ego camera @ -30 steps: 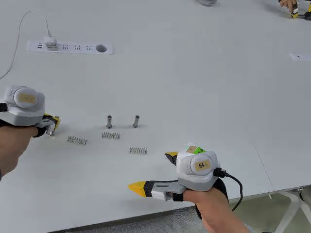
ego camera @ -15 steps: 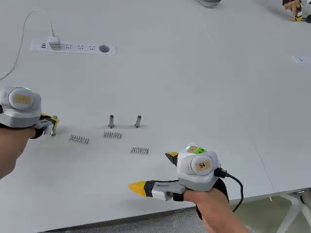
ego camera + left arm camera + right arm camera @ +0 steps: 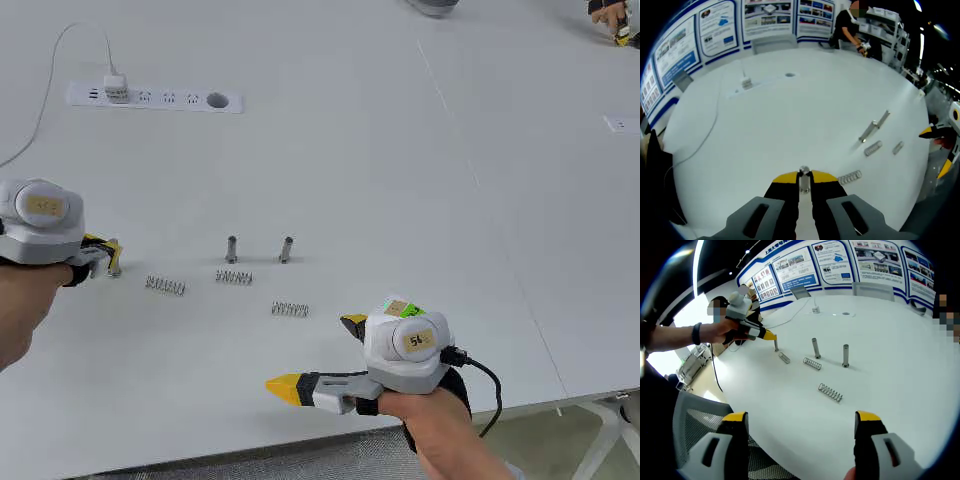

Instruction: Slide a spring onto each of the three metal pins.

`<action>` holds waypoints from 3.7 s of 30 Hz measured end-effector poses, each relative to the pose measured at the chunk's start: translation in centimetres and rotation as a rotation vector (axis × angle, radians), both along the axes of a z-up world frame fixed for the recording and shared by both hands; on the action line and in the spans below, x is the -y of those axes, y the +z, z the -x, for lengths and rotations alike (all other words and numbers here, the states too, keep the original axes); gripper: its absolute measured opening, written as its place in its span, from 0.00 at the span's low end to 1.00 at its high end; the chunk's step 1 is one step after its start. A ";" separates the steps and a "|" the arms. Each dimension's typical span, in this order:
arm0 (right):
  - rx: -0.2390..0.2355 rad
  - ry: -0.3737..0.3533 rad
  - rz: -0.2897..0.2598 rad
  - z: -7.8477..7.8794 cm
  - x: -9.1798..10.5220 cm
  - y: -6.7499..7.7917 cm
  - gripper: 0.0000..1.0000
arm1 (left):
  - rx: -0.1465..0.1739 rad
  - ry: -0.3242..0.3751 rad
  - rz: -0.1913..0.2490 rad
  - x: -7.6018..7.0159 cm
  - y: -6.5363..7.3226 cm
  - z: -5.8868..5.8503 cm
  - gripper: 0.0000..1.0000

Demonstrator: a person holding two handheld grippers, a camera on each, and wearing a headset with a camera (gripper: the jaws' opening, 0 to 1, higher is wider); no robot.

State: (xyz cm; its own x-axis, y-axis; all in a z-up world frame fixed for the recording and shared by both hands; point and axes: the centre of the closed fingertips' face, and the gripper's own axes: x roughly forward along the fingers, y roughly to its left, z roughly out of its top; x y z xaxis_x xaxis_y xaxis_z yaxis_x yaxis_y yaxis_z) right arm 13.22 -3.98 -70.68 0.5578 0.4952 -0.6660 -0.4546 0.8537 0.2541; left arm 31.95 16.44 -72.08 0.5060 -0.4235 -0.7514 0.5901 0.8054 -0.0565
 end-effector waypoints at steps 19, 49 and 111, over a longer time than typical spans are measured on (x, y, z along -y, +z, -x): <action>-0.005 0.002 -0.004 0.3 0.0 -0.1 0.89 | 0.008 -0.019 0.010 1.5 0.3 0.3 0.07; -0.013 -0.002 -0.004 0.3 0.2 -0.4 0.89 | 0.022 -0.068 0.037 5.2 0.7 0.5 0.07; -0.021 -0.004 -0.011 0.5 0.2 -0.7 0.88 | 0.033 -0.133 -0.020 6.0 -0.2 1.3 0.08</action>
